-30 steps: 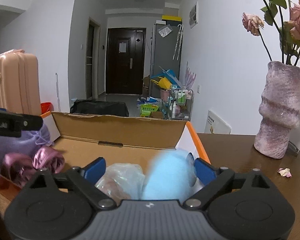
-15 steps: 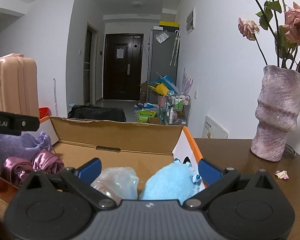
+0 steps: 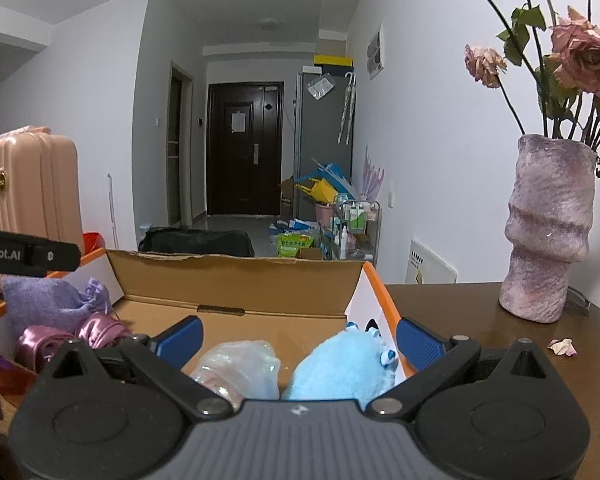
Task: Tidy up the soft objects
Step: 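Open both grippers to drop the pouch and the plush into the box, then move both grippers back toward the remaining items on the table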
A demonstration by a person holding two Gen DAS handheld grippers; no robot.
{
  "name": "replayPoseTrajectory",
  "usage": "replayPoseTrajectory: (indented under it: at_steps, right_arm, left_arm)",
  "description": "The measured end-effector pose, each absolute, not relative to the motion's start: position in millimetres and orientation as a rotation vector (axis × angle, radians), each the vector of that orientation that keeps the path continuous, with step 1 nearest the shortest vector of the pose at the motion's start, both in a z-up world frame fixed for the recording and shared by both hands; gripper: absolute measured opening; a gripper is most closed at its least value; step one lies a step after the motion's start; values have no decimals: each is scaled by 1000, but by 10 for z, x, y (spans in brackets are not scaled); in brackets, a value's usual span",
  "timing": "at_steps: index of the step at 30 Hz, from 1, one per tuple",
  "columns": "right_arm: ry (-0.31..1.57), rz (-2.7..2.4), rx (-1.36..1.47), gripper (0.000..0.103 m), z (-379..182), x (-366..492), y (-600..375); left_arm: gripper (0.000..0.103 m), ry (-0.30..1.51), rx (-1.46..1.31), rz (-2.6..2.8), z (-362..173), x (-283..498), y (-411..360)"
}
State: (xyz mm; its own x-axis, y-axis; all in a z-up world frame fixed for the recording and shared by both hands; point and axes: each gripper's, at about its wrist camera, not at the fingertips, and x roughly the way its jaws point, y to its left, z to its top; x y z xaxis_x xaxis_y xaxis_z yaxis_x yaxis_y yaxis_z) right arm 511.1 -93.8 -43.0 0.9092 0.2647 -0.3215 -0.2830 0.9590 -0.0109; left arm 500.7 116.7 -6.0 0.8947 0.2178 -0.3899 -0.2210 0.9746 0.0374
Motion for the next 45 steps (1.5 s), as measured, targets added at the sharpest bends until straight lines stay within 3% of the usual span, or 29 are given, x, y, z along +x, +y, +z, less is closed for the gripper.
replayPoseTrajectory:
  at_steps: [45]
  right_arm:
    - [308, 243, -28, 103, -389, 3612, -1342]
  left_arm:
    - [103, 388, -67, 340, -111, 3403, 1499]
